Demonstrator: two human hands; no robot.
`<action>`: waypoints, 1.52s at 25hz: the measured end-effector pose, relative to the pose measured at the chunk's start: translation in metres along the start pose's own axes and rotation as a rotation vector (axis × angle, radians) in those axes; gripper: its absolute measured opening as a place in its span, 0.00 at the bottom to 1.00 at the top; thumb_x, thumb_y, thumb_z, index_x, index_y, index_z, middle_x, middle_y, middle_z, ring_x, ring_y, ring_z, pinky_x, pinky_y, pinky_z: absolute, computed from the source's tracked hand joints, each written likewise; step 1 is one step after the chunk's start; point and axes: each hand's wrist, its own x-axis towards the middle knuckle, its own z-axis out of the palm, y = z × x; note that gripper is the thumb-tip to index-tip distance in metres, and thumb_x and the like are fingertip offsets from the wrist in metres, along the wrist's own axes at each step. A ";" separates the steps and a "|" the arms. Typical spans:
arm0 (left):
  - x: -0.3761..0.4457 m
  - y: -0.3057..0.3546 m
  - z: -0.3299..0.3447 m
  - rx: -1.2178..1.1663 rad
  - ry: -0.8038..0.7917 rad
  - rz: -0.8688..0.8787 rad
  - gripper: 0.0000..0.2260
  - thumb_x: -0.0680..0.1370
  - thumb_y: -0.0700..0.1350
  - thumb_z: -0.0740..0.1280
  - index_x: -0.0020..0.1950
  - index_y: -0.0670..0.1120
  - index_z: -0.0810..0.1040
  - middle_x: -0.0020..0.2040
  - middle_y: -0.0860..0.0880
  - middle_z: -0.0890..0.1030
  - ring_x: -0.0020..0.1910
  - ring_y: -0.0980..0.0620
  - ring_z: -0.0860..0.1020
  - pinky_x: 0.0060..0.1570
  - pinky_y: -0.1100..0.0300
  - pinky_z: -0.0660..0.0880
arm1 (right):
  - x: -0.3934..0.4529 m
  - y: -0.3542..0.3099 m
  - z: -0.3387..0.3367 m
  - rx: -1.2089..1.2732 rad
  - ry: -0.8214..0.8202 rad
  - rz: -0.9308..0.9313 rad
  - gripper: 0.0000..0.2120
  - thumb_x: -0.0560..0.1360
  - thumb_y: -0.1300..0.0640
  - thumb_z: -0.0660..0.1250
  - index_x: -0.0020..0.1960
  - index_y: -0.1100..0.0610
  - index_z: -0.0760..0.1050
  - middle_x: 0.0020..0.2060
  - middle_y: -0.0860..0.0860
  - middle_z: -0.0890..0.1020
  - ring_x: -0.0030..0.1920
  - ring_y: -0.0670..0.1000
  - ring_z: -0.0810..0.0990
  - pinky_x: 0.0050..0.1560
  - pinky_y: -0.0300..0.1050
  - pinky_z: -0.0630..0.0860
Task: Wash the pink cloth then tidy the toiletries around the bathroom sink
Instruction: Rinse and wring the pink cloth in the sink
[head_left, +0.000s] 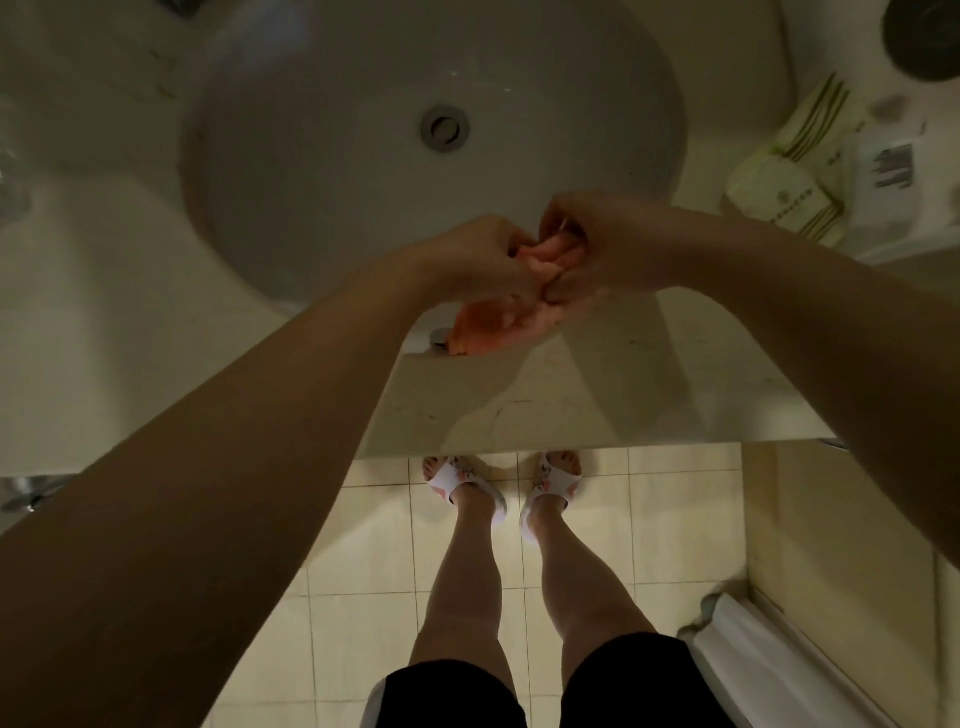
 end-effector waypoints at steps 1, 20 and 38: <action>0.004 -0.001 0.000 -0.037 -0.059 -0.016 0.09 0.70 0.53 0.71 0.45 0.50 0.80 0.41 0.51 0.83 0.41 0.56 0.82 0.41 0.63 0.77 | -0.007 0.007 0.001 0.088 0.042 0.027 0.26 0.66 0.52 0.76 0.60 0.52 0.70 0.50 0.49 0.79 0.47 0.49 0.78 0.45 0.44 0.76; 0.031 -0.010 -0.008 -0.144 -0.181 0.080 0.08 0.71 0.47 0.74 0.48 0.47 0.81 0.40 0.51 0.83 0.38 0.56 0.80 0.39 0.61 0.77 | -0.051 -0.102 0.144 0.697 0.843 0.734 0.13 0.71 0.41 0.70 0.48 0.47 0.72 0.34 0.46 0.77 0.36 0.45 0.76 0.37 0.43 0.73; 0.069 0.023 -0.019 -0.132 -0.329 0.104 0.19 0.67 0.44 0.76 0.57 0.48 0.80 0.50 0.49 0.85 0.50 0.51 0.83 0.55 0.51 0.79 | 0.037 -0.152 0.081 2.941 1.362 0.633 0.18 0.78 0.48 0.64 0.62 0.57 0.73 0.56 0.57 0.79 0.56 0.55 0.79 0.54 0.53 0.80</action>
